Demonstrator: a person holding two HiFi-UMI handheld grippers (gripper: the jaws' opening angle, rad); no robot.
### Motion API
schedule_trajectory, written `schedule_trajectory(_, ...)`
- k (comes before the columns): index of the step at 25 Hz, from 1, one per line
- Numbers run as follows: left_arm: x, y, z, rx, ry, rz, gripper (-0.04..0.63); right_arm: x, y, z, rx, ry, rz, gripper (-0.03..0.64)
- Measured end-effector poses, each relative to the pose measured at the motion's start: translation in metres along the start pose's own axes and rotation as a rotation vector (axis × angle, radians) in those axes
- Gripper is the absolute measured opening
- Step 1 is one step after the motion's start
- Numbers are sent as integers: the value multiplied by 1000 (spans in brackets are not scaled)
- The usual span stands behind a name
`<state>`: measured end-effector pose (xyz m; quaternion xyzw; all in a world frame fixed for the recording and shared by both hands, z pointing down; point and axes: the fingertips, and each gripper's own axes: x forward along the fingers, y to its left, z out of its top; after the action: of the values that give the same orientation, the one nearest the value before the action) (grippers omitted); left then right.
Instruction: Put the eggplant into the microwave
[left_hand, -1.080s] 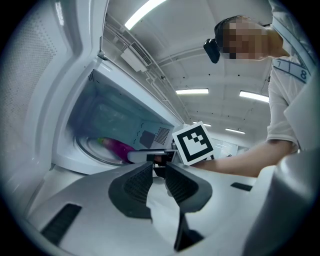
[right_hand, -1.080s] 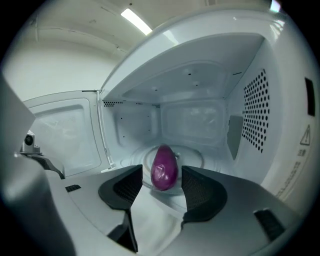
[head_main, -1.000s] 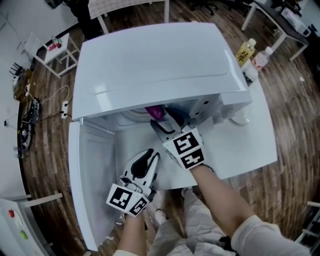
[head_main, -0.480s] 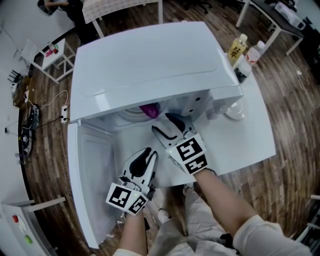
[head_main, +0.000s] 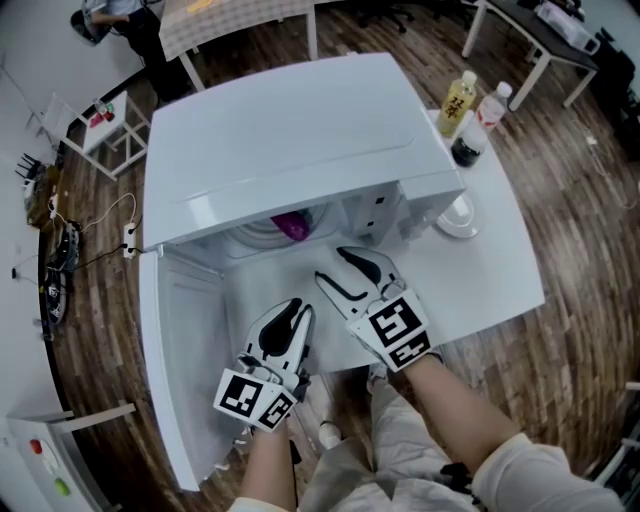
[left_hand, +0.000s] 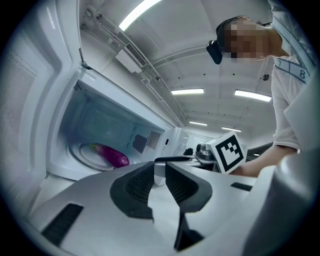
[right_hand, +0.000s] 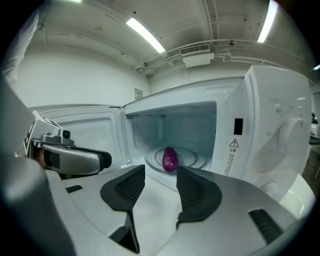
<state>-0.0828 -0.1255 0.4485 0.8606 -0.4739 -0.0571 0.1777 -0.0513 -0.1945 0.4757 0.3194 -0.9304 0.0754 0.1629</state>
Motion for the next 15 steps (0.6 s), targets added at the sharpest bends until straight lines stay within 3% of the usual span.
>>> schedule_trajectory(8,-4,-18,9,23,5,-25,69,-37,10,7,-9,-47,0,60)
schedule_trajectory(15,-10,-39,18,39,11,-66,69,-69,26,20,-30,-100,27,41)
